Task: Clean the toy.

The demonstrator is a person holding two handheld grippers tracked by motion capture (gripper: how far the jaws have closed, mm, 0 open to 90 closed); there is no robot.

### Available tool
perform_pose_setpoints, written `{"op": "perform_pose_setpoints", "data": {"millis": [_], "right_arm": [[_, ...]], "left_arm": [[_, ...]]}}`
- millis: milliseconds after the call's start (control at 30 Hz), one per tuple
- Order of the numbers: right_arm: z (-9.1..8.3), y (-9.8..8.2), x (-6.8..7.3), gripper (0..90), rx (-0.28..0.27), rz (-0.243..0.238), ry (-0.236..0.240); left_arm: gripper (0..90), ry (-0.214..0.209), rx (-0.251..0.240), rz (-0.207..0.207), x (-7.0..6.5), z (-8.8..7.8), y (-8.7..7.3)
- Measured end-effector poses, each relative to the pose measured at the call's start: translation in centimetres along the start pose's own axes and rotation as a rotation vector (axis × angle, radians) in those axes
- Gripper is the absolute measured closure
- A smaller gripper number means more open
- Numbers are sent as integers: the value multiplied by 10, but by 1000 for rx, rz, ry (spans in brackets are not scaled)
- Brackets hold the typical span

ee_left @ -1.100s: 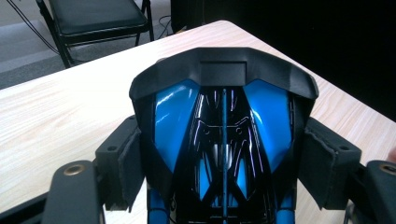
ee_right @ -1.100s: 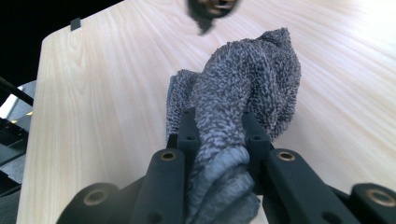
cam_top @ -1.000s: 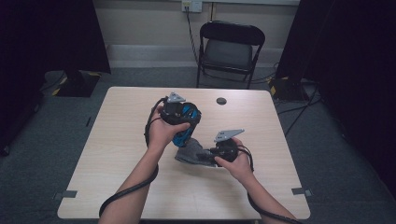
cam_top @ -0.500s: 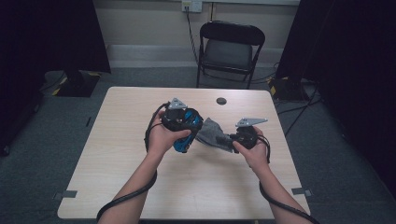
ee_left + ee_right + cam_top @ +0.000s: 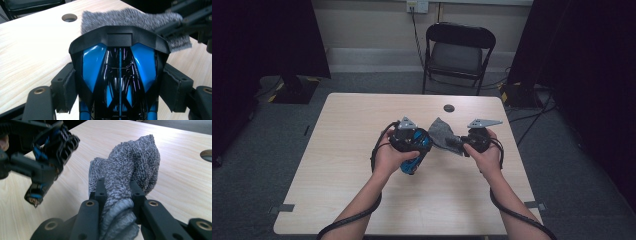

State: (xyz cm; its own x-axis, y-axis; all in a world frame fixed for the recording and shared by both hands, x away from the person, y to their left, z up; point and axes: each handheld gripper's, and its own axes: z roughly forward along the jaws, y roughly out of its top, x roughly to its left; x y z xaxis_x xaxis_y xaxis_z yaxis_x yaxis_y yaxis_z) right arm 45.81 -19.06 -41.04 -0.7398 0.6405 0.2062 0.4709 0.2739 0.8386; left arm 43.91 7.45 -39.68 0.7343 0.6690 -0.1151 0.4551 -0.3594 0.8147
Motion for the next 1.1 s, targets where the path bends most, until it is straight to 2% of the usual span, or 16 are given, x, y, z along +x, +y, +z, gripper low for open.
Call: {"op": "perform_pose_setpoints", "data": {"millis": [133,233,467,633,733,800,967,1100], "right_arm": [[2,4,3,744,5,-14,-1],[4,6,7,743,-1,-23,16],[9,9,19,744,-3,-63,60],[12,8,26,745,9,-90,74],[14,6,26,745,12,-87,83],[15,4,27,744,14,-86,93],[18,0,29,745,13,-83,107],[21,-2,31,745,24,-87,111]], "left_arm": [[255,-4,8,18,-3,3,0],[254,-11,17,21,-5,5,0],[254,-4,23,13,-2,8,2],[254,10,28,10,1,7,4],[254,3,18,-8,2,5,5],[254,10,14,-4,3,4,6],[254,15,21,-27,9,4,7],[254,19,30,-23,10,5,9]]}}
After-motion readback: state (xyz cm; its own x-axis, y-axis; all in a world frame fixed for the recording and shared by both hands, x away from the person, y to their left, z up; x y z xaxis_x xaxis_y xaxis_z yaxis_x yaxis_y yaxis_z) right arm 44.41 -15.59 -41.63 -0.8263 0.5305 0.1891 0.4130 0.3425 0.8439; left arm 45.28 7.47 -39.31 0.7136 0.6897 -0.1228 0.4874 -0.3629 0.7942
